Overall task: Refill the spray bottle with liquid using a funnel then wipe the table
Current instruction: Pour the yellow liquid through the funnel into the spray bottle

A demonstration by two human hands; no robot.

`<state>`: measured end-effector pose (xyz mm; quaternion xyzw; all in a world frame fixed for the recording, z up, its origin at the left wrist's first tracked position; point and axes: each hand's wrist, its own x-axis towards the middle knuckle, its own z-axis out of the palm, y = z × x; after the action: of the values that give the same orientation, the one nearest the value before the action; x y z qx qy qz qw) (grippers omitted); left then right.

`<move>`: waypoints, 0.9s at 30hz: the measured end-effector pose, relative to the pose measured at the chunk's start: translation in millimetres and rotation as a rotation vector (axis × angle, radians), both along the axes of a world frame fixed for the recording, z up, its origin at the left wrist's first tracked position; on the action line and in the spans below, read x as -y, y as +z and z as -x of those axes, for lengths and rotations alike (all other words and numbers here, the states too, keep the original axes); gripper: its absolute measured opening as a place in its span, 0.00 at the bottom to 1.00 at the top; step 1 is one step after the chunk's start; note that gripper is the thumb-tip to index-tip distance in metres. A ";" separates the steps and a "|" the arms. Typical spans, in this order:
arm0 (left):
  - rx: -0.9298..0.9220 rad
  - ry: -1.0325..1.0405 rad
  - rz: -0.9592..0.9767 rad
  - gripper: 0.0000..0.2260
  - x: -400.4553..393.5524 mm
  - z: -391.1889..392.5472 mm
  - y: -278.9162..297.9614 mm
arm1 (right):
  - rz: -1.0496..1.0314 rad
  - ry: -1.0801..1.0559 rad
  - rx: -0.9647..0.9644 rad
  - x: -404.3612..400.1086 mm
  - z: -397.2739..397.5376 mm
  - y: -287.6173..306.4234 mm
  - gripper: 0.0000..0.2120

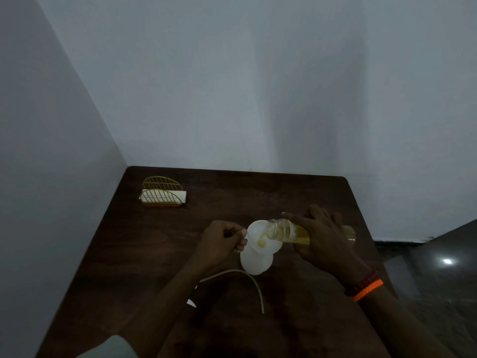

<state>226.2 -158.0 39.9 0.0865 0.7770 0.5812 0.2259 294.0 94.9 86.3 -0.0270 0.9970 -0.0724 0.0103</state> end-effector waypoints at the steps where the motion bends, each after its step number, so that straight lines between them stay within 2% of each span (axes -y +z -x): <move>1: -0.001 0.002 0.001 0.08 -0.1 -0.2 0.0 | -0.003 -0.001 0.003 0.0 0.1 0.3 0.35; 27: -0.016 -0.001 -0.012 0.08 -0.3 0.3 -2.8 | -0.044 0.004 -0.009 0.0 0.7 -0.8 0.35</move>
<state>225.9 -157.8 37.1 0.0930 0.7753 0.5850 0.2192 293.3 94.9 85.5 -0.0290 0.9983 -0.0502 0.0065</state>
